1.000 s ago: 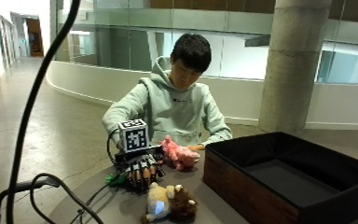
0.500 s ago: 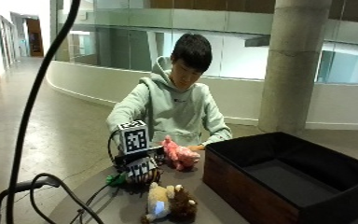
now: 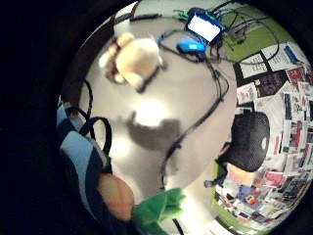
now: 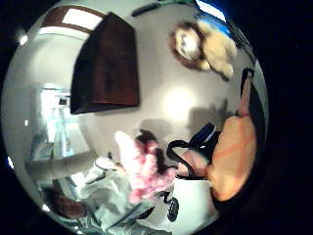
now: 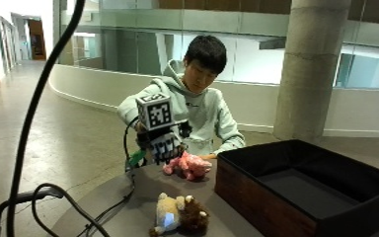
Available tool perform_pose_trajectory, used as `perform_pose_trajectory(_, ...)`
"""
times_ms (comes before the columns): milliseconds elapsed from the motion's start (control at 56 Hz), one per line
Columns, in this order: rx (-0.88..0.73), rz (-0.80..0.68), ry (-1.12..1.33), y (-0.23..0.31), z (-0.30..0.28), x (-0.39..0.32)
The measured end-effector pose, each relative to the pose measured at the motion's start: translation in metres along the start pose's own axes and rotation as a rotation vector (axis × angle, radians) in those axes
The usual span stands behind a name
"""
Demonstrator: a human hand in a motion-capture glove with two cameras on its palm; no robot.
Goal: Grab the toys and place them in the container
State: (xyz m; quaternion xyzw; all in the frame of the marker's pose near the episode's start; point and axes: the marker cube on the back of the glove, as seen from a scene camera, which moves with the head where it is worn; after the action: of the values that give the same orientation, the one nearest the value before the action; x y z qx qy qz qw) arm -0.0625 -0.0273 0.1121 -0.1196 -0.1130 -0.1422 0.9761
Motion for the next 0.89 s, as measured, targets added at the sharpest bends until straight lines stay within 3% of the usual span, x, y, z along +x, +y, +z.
perform_pose_trajectory(214,0.179,-0.072,-0.04,-0.02,-0.097,-0.097)
perform_pose_trajectory(411,0.299,-0.251,-0.036,-0.078,-0.119,-0.196)
perform_pose_trajectory(678,0.089,-0.351,-0.059,-0.122,-0.075,-0.287)
perform_pose_trajectory(750,-0.003,-0.321,-0.032,-0.123,-0.066,-0.291)
perform_pose_trajectory(893,-0.019,-0.297,0.017,-0.116,-0.067,-0.275)
